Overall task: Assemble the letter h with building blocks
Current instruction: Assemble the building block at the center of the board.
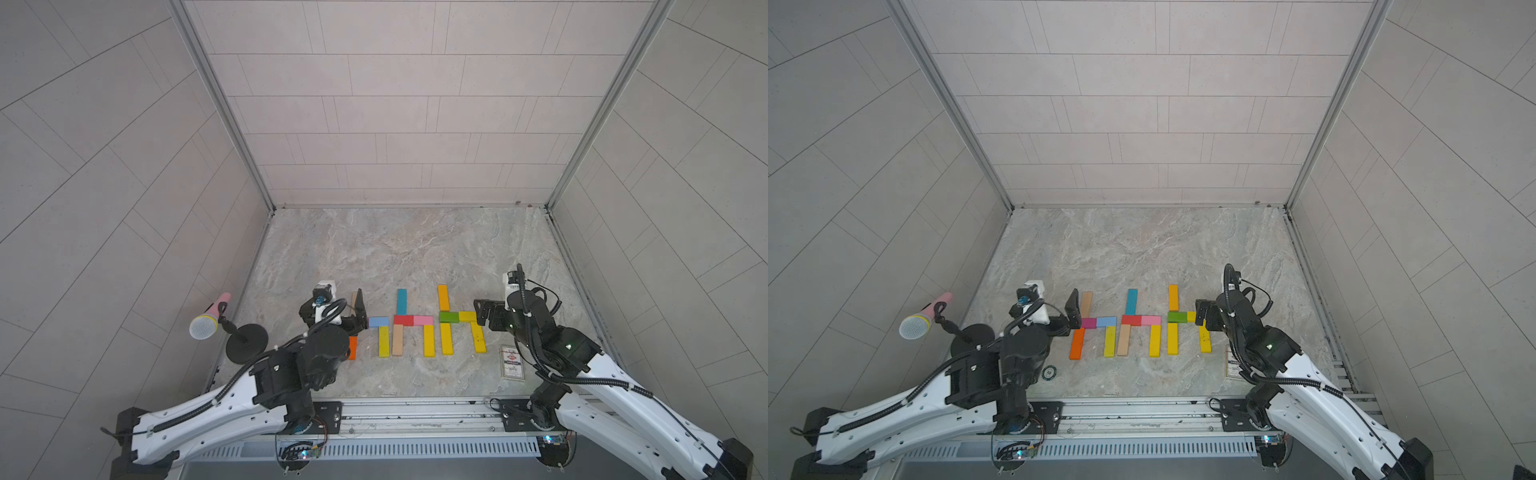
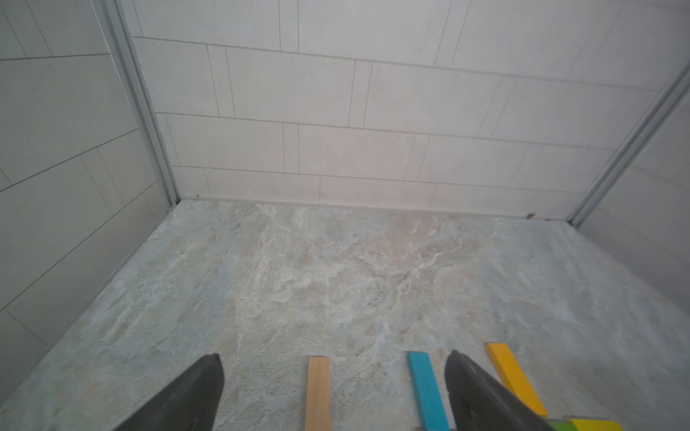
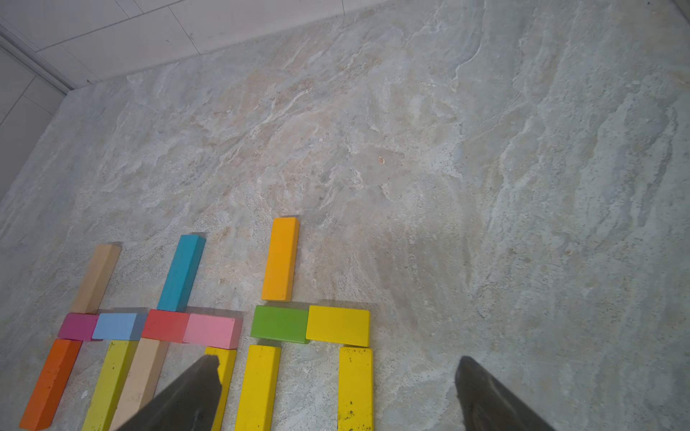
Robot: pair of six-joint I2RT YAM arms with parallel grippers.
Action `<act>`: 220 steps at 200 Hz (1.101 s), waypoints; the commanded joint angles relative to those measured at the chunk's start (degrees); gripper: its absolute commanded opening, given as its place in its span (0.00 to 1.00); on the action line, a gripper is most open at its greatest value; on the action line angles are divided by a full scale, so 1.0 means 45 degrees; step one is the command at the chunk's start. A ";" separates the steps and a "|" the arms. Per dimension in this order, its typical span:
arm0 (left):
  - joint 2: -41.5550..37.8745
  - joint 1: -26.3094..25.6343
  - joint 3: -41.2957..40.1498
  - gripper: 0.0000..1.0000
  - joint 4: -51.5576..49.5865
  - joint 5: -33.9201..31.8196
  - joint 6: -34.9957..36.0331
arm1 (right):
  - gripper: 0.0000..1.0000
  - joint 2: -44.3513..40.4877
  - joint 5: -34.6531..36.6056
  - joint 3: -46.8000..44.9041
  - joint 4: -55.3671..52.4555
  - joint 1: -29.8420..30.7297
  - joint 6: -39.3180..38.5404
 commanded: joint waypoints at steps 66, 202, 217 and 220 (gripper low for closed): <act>0.0901 0.3817 -0.2039 1.00 0.4212 0.1275 0.0503 | 1.00 0.1845 -0.0198 0.1305 0.1299 -0.0097 -0.0542; -0.0973 0.6338 -0.1038 1.00 0.1552 0.4354 0.0547 | 0.97 1.3264 -0.4365 0.7451 0.2585 -0.0159 -0.2937; -0.0914 0.6338 -0.0986 1.00 0.1731 0.4725 0.0580 | 0.97 1.3981 -0.4332 0.7964 0.2462 -0.0215 -0.2970; -0.0891 0.6338 -0.0963 1.00 0.1763 0.4797 0.0615 | 0.97 1.4086 -0.4295 0.8060 0.2420 -0.0217 -0.2970</act>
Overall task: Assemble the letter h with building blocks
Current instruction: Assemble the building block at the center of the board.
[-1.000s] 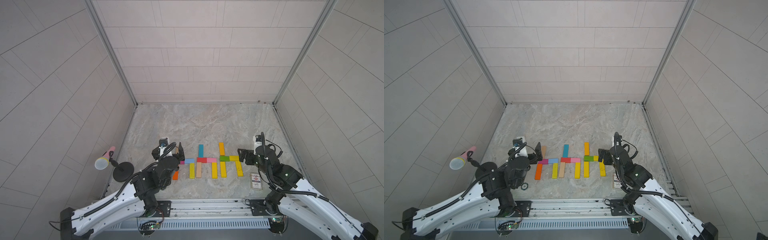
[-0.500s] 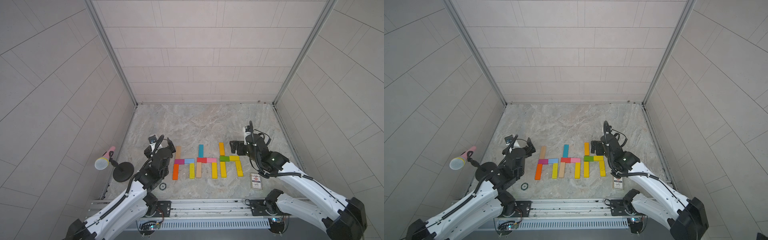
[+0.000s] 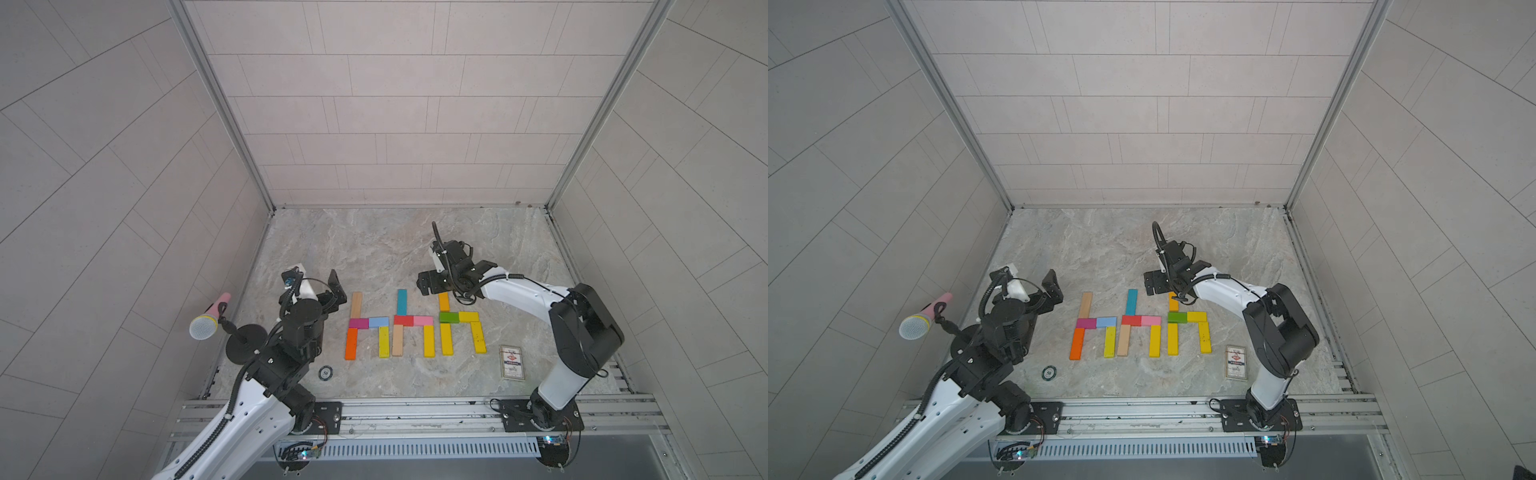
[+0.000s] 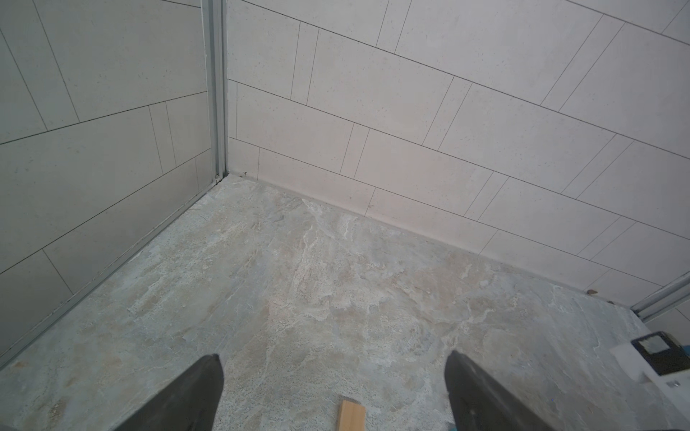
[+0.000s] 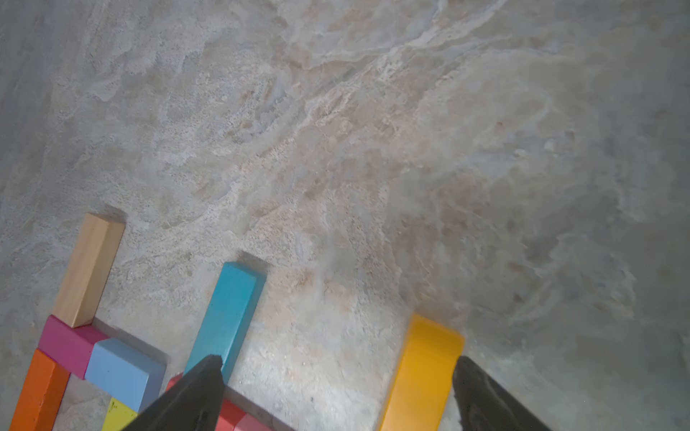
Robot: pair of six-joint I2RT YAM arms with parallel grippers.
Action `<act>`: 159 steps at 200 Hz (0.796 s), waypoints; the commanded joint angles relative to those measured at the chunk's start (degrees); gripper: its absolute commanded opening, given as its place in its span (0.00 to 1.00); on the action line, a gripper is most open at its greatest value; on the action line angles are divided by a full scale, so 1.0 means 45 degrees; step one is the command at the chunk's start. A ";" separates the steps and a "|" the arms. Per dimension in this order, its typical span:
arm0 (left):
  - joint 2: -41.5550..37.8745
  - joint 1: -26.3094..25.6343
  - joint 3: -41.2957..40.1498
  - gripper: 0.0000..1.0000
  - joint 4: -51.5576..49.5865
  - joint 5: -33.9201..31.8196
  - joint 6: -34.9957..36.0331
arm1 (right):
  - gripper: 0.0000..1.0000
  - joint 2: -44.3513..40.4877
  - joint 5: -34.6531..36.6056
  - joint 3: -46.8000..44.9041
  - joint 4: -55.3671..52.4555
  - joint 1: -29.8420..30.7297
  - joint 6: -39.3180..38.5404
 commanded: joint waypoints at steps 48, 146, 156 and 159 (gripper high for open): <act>0.0026 0.0077 0.0109 1.00 -0.0129 0.0569 0.0628 | 0.96 0.1995 -0.0160 0.1590 -0.0459 -0.0436 -0.0423; 0.0094 0.0077 0.0080 1.00 -0.0034 0.0648 0.0589 | 0.95 0.2420 -0.0400 0.1428 -0.0425 -0.0642 -0.0276; 0.0093 0.0066 0.0070 1.00 -0.0022 0.0625 0.0589 | 0.95 0.2425 -0.0370 0.1381 -0.0425 -0.0643 -0.0252; 0.0093 0.0071 0.0070 1.00 -0.0025 0.0620 0.0584 | 0.95 0.2420 -0.0372 0.1379 -0.0425 -0.0637 -0.0246</act>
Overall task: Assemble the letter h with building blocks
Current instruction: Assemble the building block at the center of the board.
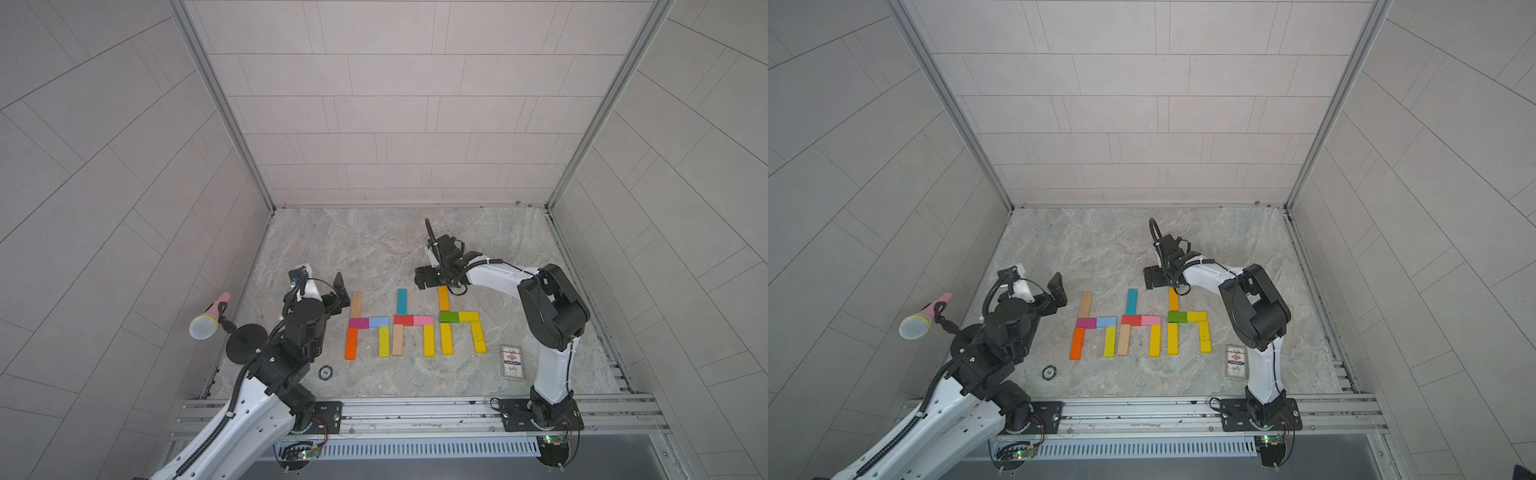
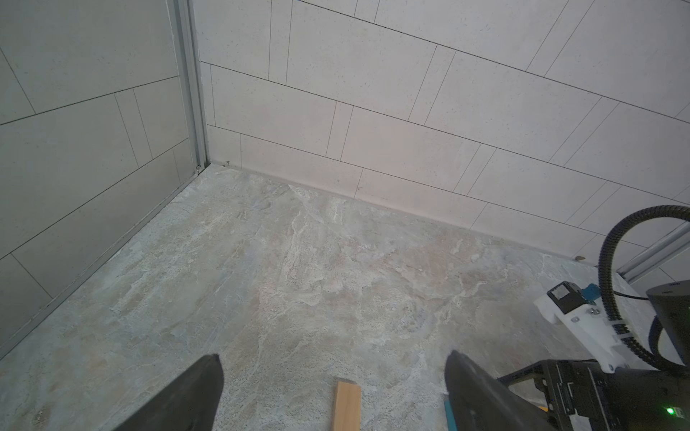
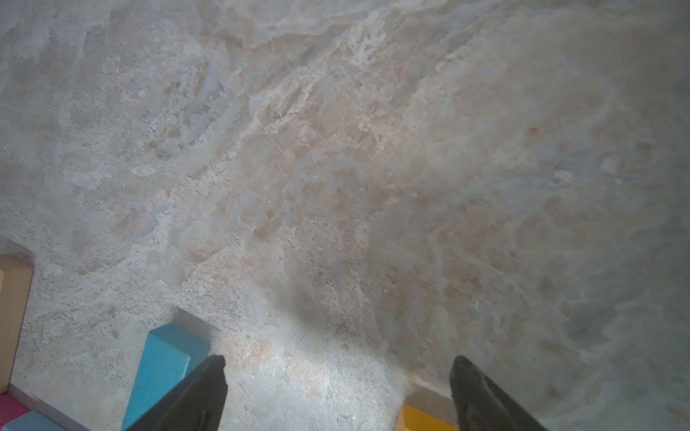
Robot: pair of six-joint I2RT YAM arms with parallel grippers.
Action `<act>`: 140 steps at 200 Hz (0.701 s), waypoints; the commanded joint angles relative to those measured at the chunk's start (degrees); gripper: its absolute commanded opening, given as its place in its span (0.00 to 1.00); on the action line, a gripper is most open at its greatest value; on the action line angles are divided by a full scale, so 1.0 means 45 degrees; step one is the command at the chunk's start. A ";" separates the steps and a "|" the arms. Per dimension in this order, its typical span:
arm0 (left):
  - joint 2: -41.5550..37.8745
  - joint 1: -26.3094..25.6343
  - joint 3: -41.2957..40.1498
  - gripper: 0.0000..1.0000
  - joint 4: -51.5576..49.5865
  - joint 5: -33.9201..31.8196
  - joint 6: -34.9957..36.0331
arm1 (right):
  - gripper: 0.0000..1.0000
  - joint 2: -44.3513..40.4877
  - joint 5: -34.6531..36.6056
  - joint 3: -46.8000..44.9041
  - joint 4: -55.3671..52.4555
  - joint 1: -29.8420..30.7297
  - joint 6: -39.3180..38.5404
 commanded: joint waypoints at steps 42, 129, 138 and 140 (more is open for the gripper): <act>-0.0023 0.0076 0.0088 1.00 0.0117 -0.0105 0.0306 | 0.94 0.0142 0.0020 -0.0275 -0.0217 -0.0001 -0.0038; -0.0011 0.0077 0.0089 1.00 0.0110 -0.0103 0.0257 | 0.93 -0.0004 -0.0078 -0.0757 -0.0042 0.0004 0.0102; -0.0023 0.0077 0.0084 1.00 0.0094 -0.0110 0.0273 | 0.93 -0.0020 -0.0097 -0.0783 -0.0042 -0.0007 0.0101; -0.0023 0.0077 0.0098 1.00 0.0082 -0.0101 0.0270 | 0.93 -0.0030 -0.0098 -0.0785 -0.0051 -0.0011 0.0099</act>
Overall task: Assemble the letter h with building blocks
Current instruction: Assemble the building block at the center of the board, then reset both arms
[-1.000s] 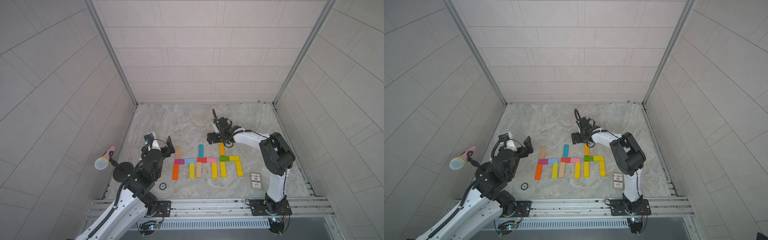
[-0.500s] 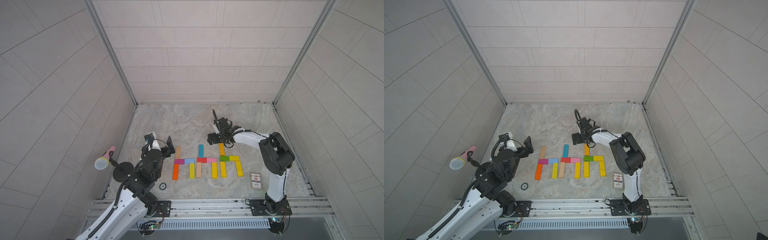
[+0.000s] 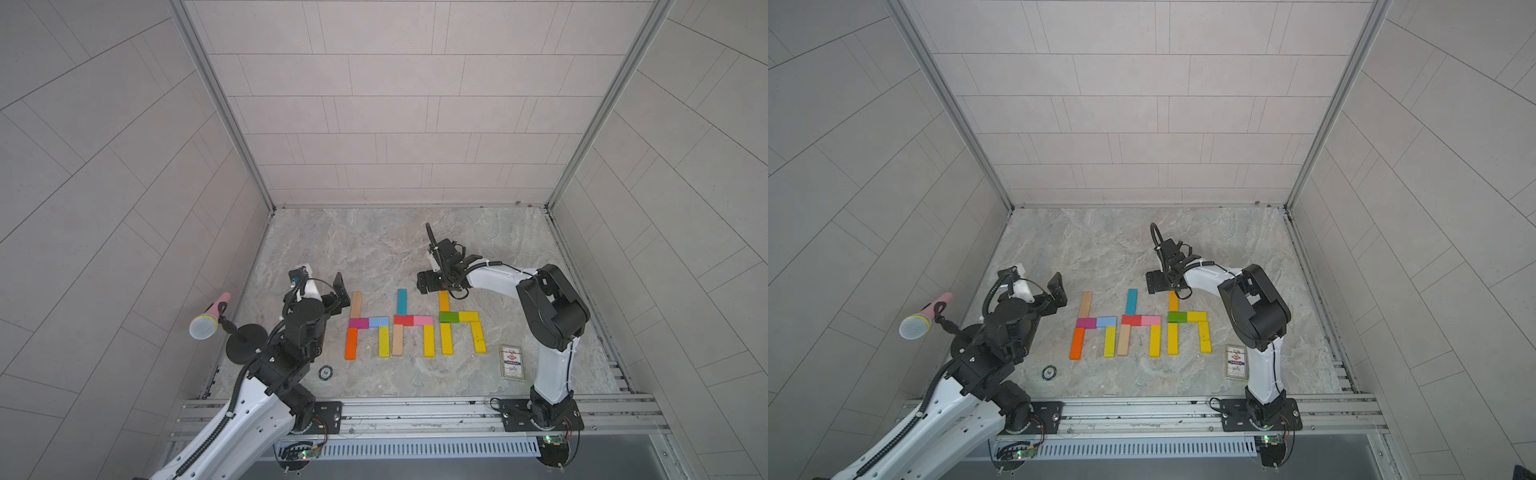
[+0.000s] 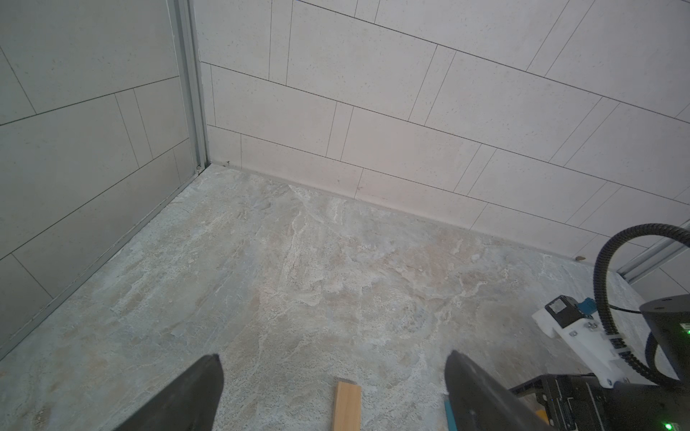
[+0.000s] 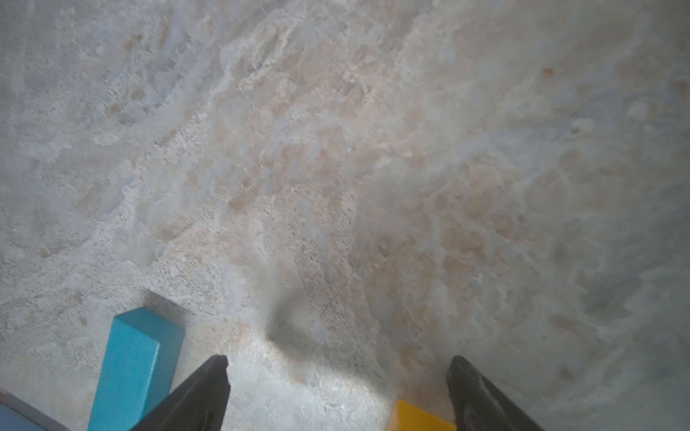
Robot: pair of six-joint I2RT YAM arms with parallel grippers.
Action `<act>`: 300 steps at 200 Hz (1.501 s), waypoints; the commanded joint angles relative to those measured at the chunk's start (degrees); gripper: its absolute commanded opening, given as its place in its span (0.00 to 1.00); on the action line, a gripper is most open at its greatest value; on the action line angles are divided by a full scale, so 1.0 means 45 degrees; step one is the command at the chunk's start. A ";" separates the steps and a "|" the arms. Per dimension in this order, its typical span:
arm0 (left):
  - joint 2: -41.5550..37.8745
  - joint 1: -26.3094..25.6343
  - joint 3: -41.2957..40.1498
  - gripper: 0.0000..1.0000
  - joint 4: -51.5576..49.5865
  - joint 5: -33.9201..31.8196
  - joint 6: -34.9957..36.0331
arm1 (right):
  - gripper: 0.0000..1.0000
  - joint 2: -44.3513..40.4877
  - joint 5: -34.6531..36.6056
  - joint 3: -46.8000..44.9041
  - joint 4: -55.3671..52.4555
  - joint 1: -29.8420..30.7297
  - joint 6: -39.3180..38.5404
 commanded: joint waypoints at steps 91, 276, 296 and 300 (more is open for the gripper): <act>-0.0087 0.0062 0.0089 1.00 0.0032 -0.0100 0.0223 | 0.92 -0.0168 -0.0221 -0.0541 0.0013 0.0010 0.0123; 0.2985 0.2753 -0.0214 1.00 0.3114 0.0401 0.1347 | 1.00 -0.8993 0.3229 -0.3465 0.1265 -0.0456 0.1771; 0.4582 0.3691 -0.0158 1.00 0.3618 0.0573 0.2366 | 1.00 -0.9877 0.3807 -0.4245 0.0971 -0.0470 0.2105; 0.4879 0.3839 -0.0146 1.00 0.3648 0.0523 0.2575 | 1.00 -1.0040 0.4028 -0.4334 0.0813 -0.0473 0.2215</act>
